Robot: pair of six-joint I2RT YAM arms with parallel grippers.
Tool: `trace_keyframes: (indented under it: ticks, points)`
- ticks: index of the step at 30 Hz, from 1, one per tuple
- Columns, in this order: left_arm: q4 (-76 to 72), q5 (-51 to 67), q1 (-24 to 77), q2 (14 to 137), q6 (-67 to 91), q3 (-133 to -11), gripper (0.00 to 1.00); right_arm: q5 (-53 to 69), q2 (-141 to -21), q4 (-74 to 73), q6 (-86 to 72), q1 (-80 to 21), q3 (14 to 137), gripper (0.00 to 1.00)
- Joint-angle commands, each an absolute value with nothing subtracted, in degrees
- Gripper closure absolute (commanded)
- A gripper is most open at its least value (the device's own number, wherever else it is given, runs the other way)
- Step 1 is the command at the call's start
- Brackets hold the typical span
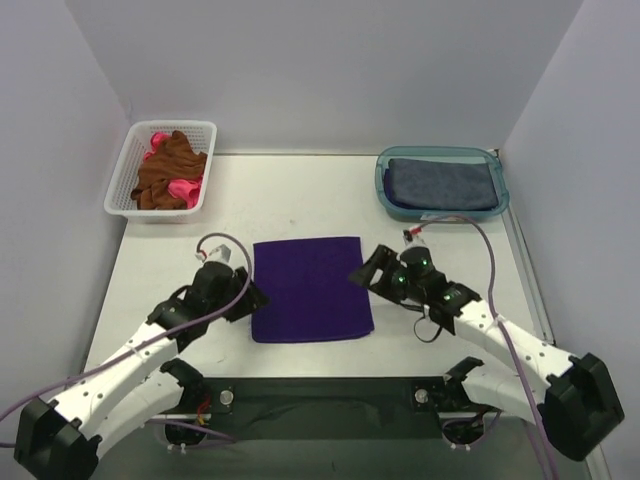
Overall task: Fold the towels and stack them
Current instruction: Fold the towel
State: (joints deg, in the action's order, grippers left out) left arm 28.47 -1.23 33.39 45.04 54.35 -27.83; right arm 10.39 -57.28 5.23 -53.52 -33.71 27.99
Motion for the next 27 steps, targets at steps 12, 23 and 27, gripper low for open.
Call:
trace_keyframes:
  ticks: [12,23,27]
  points:
    - [-21.35,6.16,21.98,90.34,50.1,-46.84,0.31,19.68,-104.11,50.26,-49.39,-29.54,53.96,0.26]
    - [-29.88,7.56,16.79,103.53,52.29,-42.47,0.33,18.72,-113.55,60.64,-50.54,-21.1,47.12,0.27]
    - [-31.29,8.7,16.09,102.31,51.6,-41.75,0.33,20.9,-112.15,62.31,-49.75,-19.43,45.53,0.27]
